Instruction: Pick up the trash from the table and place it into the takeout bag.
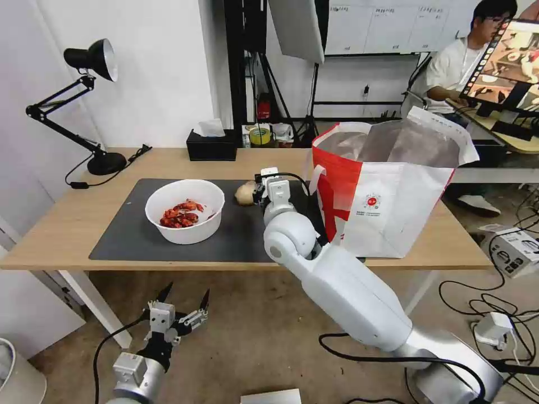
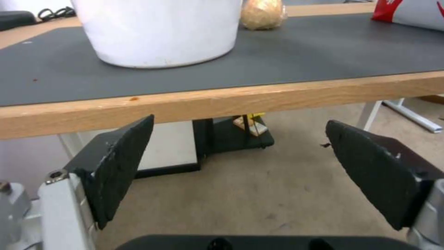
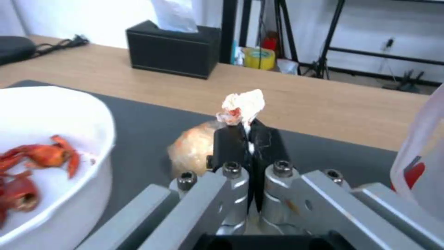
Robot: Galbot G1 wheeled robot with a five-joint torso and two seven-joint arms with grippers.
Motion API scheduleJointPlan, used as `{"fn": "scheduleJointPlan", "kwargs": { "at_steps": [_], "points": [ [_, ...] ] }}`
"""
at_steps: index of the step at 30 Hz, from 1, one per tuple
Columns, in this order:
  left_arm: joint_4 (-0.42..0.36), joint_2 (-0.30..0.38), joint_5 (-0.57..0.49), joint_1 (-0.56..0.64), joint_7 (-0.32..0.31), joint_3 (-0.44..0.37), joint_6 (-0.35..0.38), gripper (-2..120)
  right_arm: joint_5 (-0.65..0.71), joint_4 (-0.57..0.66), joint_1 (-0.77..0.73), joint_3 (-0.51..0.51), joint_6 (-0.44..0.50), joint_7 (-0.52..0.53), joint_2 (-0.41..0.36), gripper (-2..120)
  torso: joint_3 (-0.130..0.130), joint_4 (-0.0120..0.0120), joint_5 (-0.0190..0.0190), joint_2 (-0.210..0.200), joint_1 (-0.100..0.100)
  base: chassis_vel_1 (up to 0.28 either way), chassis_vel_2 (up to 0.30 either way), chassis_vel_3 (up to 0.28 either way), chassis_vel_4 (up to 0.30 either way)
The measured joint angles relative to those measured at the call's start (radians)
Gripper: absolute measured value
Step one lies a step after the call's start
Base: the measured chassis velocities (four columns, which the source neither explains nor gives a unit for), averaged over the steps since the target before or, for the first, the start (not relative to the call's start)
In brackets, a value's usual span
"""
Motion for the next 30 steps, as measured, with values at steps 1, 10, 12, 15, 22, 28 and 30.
{"fn": "scheduleJointPlan", "kwargs": {
  "at_steps": [1, 10, 12, 15, 22, 28, 30],
  "points": [
    [0.000, 0.000, 0.000, 0.000, 0.000, 0.000, 0.000, 100, 0.000, 0.000, 0.000, 0.000, 0.000, 0.000, 0.000, 0, 0.000, 0.0000, 0.0000, 0.000, 0.000, 0.000, 0.000, 0.000, 0.000],
    [-0.016, -0.014, 0.018, 0.014, 0.001, -0.017, -0.002, 100, -0.078, 0.141, -0.126, 0.047, 0.073, -0.061, -0.064, 0, 0.000, -0.0001, 0.0000, 0.000, 0.000, 0.000, 0.000, 0.000, 0.000],
    [-0.018, -0.015, 0.018, 0.015, 0.001, -0.018, -0.002, 100, -0.104, 0.154, -0.149, 0.062, 0.103, -0.090, -0.073, 0, 0.000, 0.0000, 0.0000, 0.000, 0.000, 0.000, 0.000, 0.000, 0.000],
    [-0.025, -0.016, 0.017, 0.011, 0.001, -0.023, -0.002, 100, -0.151, 0.179, -0.193, 0.102, 0.162, -0.144, -0.085, 0, 0.000, -0.0001, 0.0001, 0.000, 0.000, 0.000, 0.000, 0.000, 0.000],
    [-0.027, -0.016, 0.017, 0.012, 0.001, -0.025, -0.002, 100, -0.186, 0.239, -0.221, 0.181, 0.182, -0.200, -0.117, 0, 0.000, -0.0002, 0.0000, 0.000, 0.000, 0.000, 0.000, 0.000, 0.000],
    [-0.024, -0.015, 0.019, 0.012, 0.000, -0.020, -0.002, 100, -0.175, 0.287, -0.173, 0.259, 0.196, -0.229, -0.146, 0, 0.000, 0.0000, 0.0000, 0.000, 0.000, 0.000, 0.000, 0.000, 0.000],
    [-0.024, -0.015, 0.019, 0.010, 0.000, -0.018, -0.001, 100, -0.166, 0.292, -0.151, 0.276, 0.196, -0.230, -0.152, 0, 0.000, 0.0000, 0.0000, 0.000, 0.000, 0.000, 0.000, 0.000, 0.000]
  ]
}}
